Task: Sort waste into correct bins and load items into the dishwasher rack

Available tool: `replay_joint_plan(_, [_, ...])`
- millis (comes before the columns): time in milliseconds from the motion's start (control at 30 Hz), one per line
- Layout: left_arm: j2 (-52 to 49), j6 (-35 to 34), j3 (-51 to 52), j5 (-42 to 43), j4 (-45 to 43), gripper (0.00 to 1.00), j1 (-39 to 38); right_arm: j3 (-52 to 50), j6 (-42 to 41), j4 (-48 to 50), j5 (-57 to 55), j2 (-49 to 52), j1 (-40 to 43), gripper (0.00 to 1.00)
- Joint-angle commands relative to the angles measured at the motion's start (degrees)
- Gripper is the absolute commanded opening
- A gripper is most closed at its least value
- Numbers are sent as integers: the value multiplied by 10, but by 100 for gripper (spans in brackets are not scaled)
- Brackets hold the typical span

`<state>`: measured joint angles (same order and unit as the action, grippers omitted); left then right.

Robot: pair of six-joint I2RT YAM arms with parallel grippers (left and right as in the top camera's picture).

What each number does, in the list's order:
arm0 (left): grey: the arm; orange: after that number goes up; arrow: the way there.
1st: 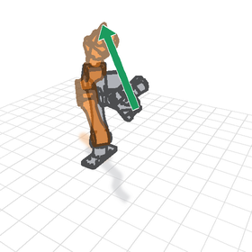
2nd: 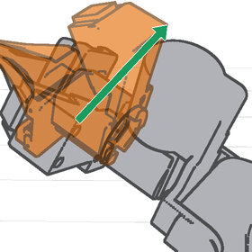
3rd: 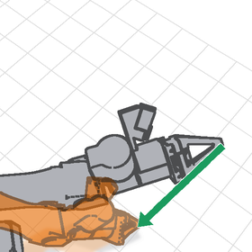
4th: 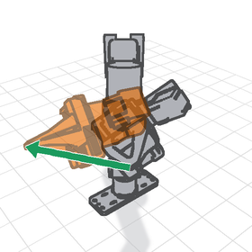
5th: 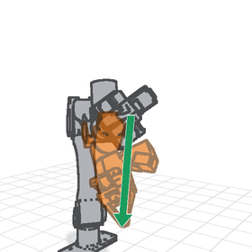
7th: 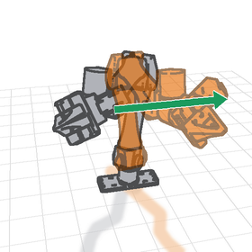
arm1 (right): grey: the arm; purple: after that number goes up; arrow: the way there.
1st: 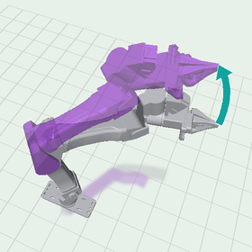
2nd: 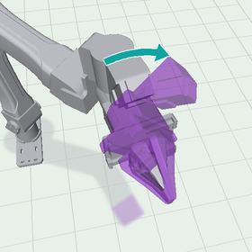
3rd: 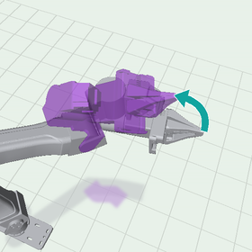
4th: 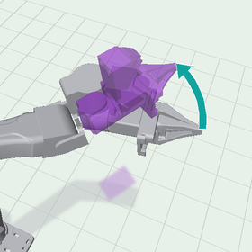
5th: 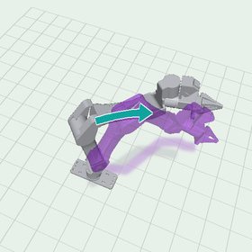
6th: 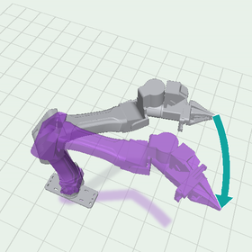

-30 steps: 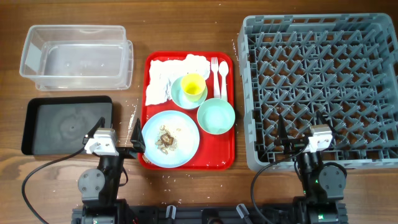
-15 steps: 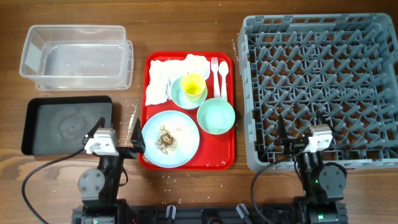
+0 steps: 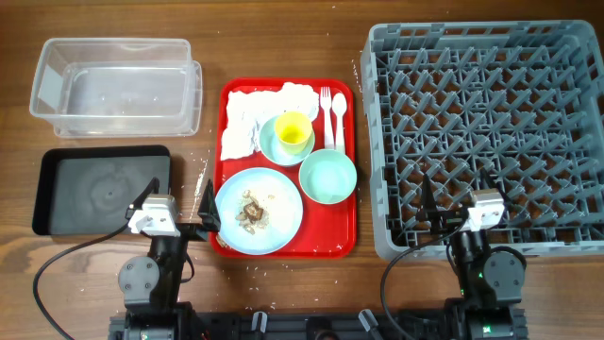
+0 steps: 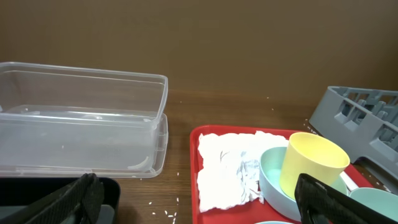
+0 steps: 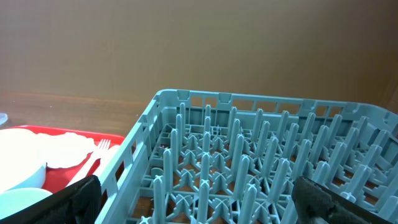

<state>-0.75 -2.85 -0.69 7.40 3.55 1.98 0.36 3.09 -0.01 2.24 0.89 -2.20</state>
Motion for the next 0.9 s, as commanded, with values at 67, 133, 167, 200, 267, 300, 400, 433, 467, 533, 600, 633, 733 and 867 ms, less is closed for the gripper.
replay_joint_plan(67, [3, 5, 4, 9, 1, 100, -3, -1, 5, 2, -10, -5, 2, 100])
replay_joint_plan(133, [3, 5, 4, 9, 1, 100, -3, -1, 6, 2, -10, -5, 2, 100])
replay_joint_plan(167, [3, 5, 4, 9, 1, 100, -3, 0, 5, 2, -10, -5, 2, 100])
replay_joint_plan(200, [3, 5, 4, 9, 1, 100, -3, -1, 5, 2, -10, -5, 2, 100])
replay_joint_plan(267, [3, 5, 4, 9, 1, 100, -3, -1, 5, 2, -10, -5, 2, 100])
replay_joint_plan(300, [3, 5, 4, 9, 1, 100, -3, -1, 5, 2, -10, -5, 2, 100])
replay_joint_plan(400, [3, 5, 4, 9, 1, 100, -3, 0, 5, 2, -10, -5, 2, 99])
replay_joint_plan(433, [3, 5, 4, 9, 1, 100, -3, 0, 5, 2, -10, -5, 2, 100])
replay_joint_plan(467, [3, 5, 4, 9, 1, 100, -3, 0, 5, 2, -10, -5, 2, 100])
replay_joint_plan(533, [3, 5, 4, 9, 1, 100, -3, -1, 6, 2, -10, -5, 2, 100])
replay_joint_plan(600, [3, 5, 4, 9, 1, 100, -3, -1, 5, 2, -10, -5, 2, 100])
replay_joint_plan(633, [3, 5, 4, 9, 1, 100, -3, 0, 5, 2, -10, -5, 2, 100])
replay_joint_plan(733, [3, 11, 4, 8, 0, 100, -3, 0, 5, 2, -10, -5, 2, 100])
replay_joint_plan(867, [3, -106, 3, 151, -12, 100, -3, -1, 6, 2, -10, -5, 2, 100])
